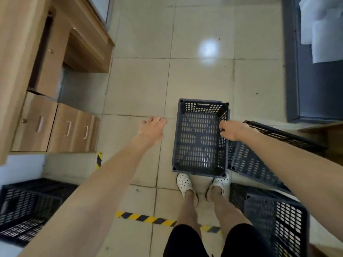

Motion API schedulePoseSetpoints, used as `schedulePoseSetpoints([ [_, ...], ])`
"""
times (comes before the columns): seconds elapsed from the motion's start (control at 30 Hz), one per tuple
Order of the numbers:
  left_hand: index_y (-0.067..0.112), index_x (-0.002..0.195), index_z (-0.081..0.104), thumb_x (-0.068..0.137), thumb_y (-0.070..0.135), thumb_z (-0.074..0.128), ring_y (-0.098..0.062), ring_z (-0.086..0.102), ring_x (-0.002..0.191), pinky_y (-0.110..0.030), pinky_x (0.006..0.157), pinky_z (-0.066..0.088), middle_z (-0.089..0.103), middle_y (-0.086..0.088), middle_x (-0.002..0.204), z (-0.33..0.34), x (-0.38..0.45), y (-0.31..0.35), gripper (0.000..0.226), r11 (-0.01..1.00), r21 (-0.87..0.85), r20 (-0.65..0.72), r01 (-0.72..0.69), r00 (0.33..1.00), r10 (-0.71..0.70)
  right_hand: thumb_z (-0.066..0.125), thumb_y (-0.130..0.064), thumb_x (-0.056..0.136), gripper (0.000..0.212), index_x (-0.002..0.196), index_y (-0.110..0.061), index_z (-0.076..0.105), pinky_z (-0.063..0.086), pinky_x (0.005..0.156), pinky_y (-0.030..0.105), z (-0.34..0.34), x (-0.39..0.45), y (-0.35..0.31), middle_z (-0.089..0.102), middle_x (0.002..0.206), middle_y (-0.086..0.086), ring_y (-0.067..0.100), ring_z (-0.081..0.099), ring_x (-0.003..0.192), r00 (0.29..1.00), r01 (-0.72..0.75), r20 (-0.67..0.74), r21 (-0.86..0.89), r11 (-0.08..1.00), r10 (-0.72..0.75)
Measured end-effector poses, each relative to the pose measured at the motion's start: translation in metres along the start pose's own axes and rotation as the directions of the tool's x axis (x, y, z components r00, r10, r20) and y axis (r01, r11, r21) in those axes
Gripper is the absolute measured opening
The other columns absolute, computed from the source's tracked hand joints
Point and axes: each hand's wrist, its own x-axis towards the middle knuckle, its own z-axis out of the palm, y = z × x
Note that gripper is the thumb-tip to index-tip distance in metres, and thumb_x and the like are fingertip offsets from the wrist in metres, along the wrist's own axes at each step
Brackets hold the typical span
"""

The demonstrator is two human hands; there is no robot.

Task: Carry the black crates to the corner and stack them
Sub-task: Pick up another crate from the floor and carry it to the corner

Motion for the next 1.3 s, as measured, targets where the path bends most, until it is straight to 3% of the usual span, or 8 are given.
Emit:
schedulePoseSetpoints([
  [0.2, 0.028, 0.144, 0.034, 0.095, 0.026, 0.052, -0.031, 0.042, 0.13, -0.046, 0.102, 0.04, 0.038, -0.005, 0.146, 0.066, 0.059, 0.015, 0.052, 0.974, -0.192, 0.1, 0.118, 0.99, -0.1, 0.045, -0.028, 0.096, 0.035, 0.129, -0.017, 0.045, 0.051, 0.089, 0.045, 0.045, 0.066, 0.045, 0.058, 0.123, 0.012, 0.033, 0.059, 0.105, 0.997, -0.073, 0.027, 0.053, 0.996, 0.071],
  [0.5, 0.025, 0.148, 0.031, 0.097, 0.042, 0.049, -0.034, 0.043, 0.133, -0.051, 0.106, 0.04, 0.036, -0.01, 0.151, 0.174, 0.142, 0.026, 0.056, 0.843, -0.462, 0.18, 0.274, 0.96, -0.214, 0.042, -0.032, 0.101, 0.045, 0.14, -0.01, 0.037, 0.048, 0.093, 0.042, 0.123, 0.167, 0.074, 0.053, 0.132, 0.018, 0.035, 0.055, 0.115, 0.985, -0.172, 0.062, 0.227, 0.959, 0.162],
  [0.63, 0.024, 0.148, 0.028, 0.095, 0.043, 0.055, -0.033, 0.044, 0.132, -0.051, 0.106, 0.04, 0.039, -0.012, 0.148, 0.218, 0.174, 0.03, 0.062, 0.774, -0.553, 0.213, 0.308, 0.951, -0.226, 0.043, -0.035, 0.101, 0.059, 0.15, -0.01, 0.022, 0.045, 0.1, 0.045, 0.162, 0.201, 0.086, 0.039, 0.145, 0.02, 0.038, 0.048, 0.125, 0.976, -0.219, 0.077, 0.283, 0.934, 0.206],
  [0.87, 0.016, 0.151, 0.024, 0.09, 0.041, 0.065, -0.035, 0.04, 0.136, -0.051, 0.11, 0.036, 0.035, -0.015, 0.152, 0.275, 0.217, 0.041, 0.078, 0.687, -0.643, 0.264, 0.339, 0.94, -0.218, 0.048, -0.037, 0.099, 0.071, 0.151, -0.003, 0.015, 0.038, 0.108, 0.045, 0.21, 0.246, 0.108, 0.026, 0.152, 0.021, 0.039, 0.037, 0.134, 0.952, -0.288, 0.006, 0.349, 0.892, 0.305],
  [0.97, 0.012, 0.154, 0.016, 0.087, 0.039, 0.07, -0.033, 0.033, 0.141, -0.049, 0.114, 0.031, 0.03, -0.016, 0.155, 0.291, 0.229, 0.044, 0.09, 0.596, -0.695, 0.345, 0.403, 0.914, -0.215, 0.046, -0.044, 0.099, 0.081, 0.154, -0.004, 0.002, 0.033, 0.11, 0.043, 0.22, 0.259, 0.111, 0.016, 0.158, 0.019, 0.037, 0.029, 0.141, 0.936, -0.325, 0.006, 0.4, 0.857, 0.352],
  [1.1, 0.011, 0.155, 0.009, 0.086, 0.041, 0.07, -0.03, 0.03, 0.144, -0.044, 0.116, 0.029, 0.024, -0.013, 0.159, 0.305, 0.239, 0.046, 0.097, 0.427, -0.77, 0.436, 0.475, 0.879, -0.191, 0.044, -0.051, 0.097, 0.087, 0.154, -0.003, 0.0, 0.038, 0.105, 0.042, 0.229, 0.274, 0.114, 0.021, 0.157, 0.021, 0.038, 0.034, 0.139, 0.909, -0.385, 0.048, 0.478, 0.79, 0.414],
  [1.2, 0.011, 0.154, 0.017, 0.09, 0.043, 0.064, -0.027, 0.037, 0.14, -0.037, 0.109, 0.033, 0.032, -0.008, 0.156, 0.307, 0.243, 0.054, 0.086, 0.306, -0.808, 0.475, 0.503, 0.864, -0.165, 0.042, -0.055, 0.096, 0.087, 0.153, 0.0, 0.006, 0.041, 0.103, 0.044, 0.234, 0.284, 0.116, 0.033, 0.151, 0.023, 0.04, 0.042, 0.133, 0.902, -0.405, 0.109, 0.549, 0.731, 0.418],
  [1.3, 0.008, 0.15, 0.027, 0.093, 0.044, 0.06, -0.025, 0.042, 0.135, -0.031, 0.098, 0.037, 0.04, -0.008, 0.151, 0.302, 0.247, 0.06, 0.075, 0.201, -0.828, 0.492, 0.523, 0.85, -0.186, 0.04, -0.055, 0.097, 0.085, 0.153, -0.001, 0.006, 0.039, 0.106, 0.044, 0.23, 0.288, 0.116, 0.031, 0.153, 0.022, 0.038, 0.039, 0.135, 0.889, -0.42, 0.136, 0.621, 0.662, 0.436],
])
